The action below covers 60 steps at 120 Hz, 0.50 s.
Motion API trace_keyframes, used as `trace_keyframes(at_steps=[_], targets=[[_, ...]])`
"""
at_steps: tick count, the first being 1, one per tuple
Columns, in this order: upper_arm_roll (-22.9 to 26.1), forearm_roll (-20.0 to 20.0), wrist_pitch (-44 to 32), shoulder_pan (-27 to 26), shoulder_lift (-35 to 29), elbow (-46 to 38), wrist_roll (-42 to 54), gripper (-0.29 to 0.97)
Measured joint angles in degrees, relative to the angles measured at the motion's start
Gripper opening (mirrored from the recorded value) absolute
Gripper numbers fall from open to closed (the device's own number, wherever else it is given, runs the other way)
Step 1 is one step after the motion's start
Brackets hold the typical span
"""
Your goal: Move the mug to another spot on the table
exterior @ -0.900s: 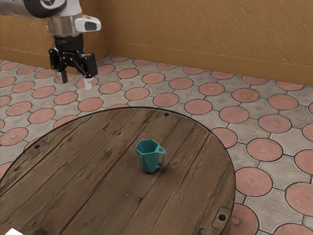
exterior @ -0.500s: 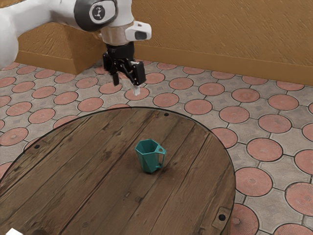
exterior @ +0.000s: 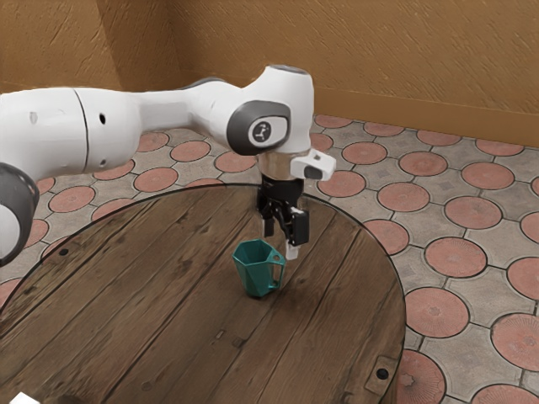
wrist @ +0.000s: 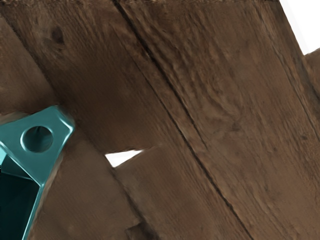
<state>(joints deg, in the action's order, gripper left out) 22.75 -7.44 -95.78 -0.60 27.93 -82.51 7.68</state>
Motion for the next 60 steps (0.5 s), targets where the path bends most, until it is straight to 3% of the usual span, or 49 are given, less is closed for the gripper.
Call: trace_keyframes(at_steps=[20, 36, 60], targets=[[-0.1, -2.6, -9.7, 0.1, 1.8, -2.8, 12.0, 0.68], [-0.3, -7.3, -17.4, 0.4, 2.5, -3.1, 20.8, 0.68], [0.0, -10.2, -22.9, 0.4, 0.6, -9.7, 32.8, 0.68]])
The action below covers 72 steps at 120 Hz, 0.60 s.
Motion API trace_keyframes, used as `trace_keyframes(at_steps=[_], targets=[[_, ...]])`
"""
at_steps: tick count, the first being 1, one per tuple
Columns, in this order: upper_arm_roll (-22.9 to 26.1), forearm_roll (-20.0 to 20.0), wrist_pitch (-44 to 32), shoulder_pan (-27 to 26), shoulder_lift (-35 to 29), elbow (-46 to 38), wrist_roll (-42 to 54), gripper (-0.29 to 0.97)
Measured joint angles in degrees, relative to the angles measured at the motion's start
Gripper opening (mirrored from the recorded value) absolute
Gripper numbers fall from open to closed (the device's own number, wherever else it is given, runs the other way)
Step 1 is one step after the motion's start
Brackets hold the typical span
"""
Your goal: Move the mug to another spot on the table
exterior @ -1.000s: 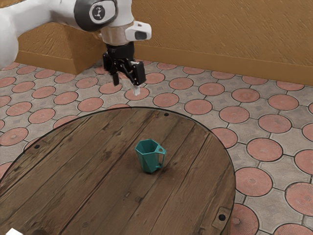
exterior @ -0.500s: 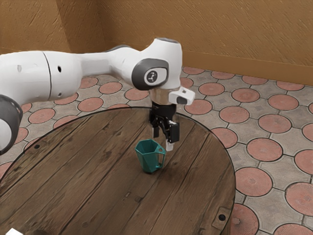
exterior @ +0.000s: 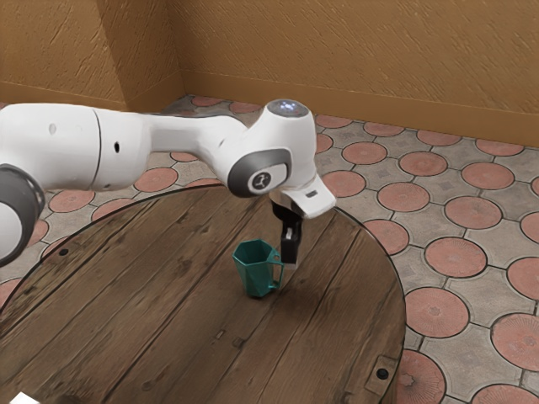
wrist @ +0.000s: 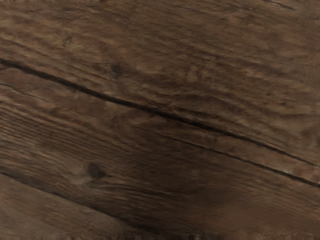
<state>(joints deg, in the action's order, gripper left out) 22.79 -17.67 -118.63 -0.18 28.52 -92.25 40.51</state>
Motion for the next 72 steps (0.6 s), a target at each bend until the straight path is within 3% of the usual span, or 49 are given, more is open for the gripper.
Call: trace_keyframes(at_steps=[72], targets=[[-0.4, -3.2, -0.5, 0.7, 1.2, -4.2, 20.5, 0.68]])
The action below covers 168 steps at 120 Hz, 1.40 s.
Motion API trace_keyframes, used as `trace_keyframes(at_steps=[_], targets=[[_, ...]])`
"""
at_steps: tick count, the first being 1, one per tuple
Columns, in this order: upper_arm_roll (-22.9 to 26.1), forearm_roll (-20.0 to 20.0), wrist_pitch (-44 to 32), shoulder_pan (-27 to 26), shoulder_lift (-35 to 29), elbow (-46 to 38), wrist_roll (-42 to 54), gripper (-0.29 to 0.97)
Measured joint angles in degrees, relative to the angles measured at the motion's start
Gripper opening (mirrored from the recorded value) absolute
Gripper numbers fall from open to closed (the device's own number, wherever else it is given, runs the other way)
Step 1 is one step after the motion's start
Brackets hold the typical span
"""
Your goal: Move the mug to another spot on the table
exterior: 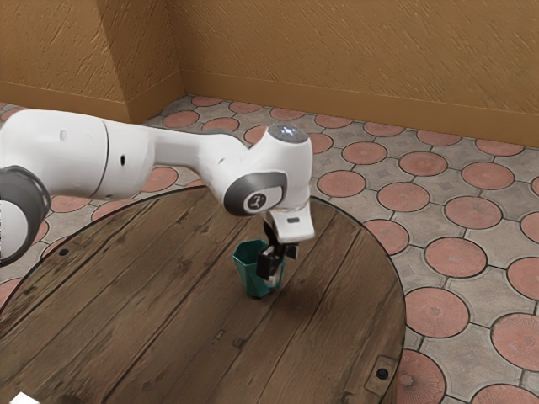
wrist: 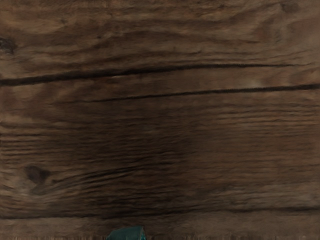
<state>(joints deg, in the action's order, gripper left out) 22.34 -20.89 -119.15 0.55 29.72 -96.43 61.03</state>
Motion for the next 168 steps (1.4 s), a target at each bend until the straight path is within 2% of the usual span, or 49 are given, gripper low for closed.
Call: trace_keyframes(at_steps=[34, 94, 168], targets=[[-1.2, -1.1, -3.1, 0.2, 0.7, 0.5, 1.9, 0.68], [-2.1, -0.8, -5.4, 0.5, 2.4, 2.2, -8.3, 0.68], [-2.0, -2.3, -5.1, 0.5, 2.7, 2.6, -14.2, 0.42]])
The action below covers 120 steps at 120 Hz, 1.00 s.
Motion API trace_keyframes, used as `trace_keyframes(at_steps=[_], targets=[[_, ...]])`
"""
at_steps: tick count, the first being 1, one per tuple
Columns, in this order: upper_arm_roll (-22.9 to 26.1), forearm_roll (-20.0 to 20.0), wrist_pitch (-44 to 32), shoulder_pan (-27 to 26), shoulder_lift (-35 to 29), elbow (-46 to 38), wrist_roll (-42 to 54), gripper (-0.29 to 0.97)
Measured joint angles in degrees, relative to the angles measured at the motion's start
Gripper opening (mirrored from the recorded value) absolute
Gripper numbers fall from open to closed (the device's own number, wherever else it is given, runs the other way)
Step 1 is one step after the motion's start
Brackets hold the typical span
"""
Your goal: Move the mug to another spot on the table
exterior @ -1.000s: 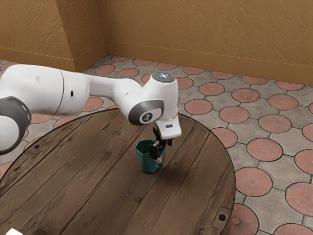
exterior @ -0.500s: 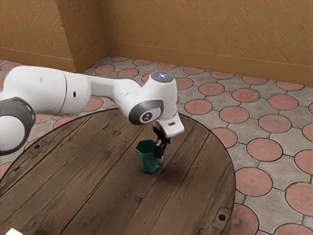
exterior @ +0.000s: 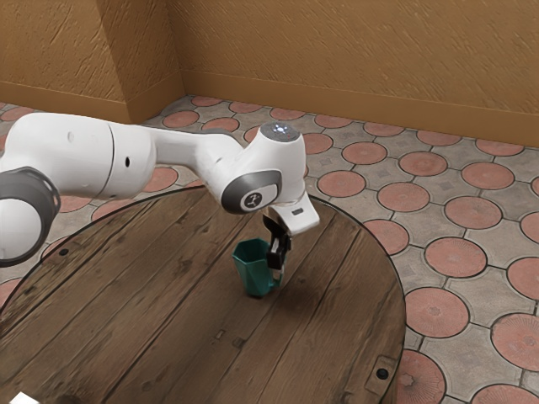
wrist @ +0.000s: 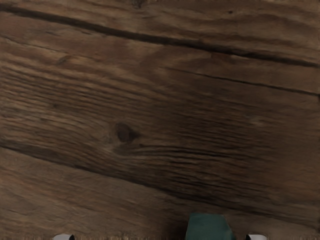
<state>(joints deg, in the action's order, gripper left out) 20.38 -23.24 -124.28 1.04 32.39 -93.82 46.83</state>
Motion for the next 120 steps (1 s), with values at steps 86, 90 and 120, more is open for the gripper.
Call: trace_keyframes(at_steps=[86, 90, 120], targets=[[0.1, -3.3, 4.4, -0.1, -0.3, -0.1, -0.9, 0.12], [0.2, -3.6, 4.7, -0.1, -0.3, 0.0, -0.9, 0.11], [0.3, -5.1, 8.0, -0.1, -0.8, 0.8, -1.1, 0.07]])
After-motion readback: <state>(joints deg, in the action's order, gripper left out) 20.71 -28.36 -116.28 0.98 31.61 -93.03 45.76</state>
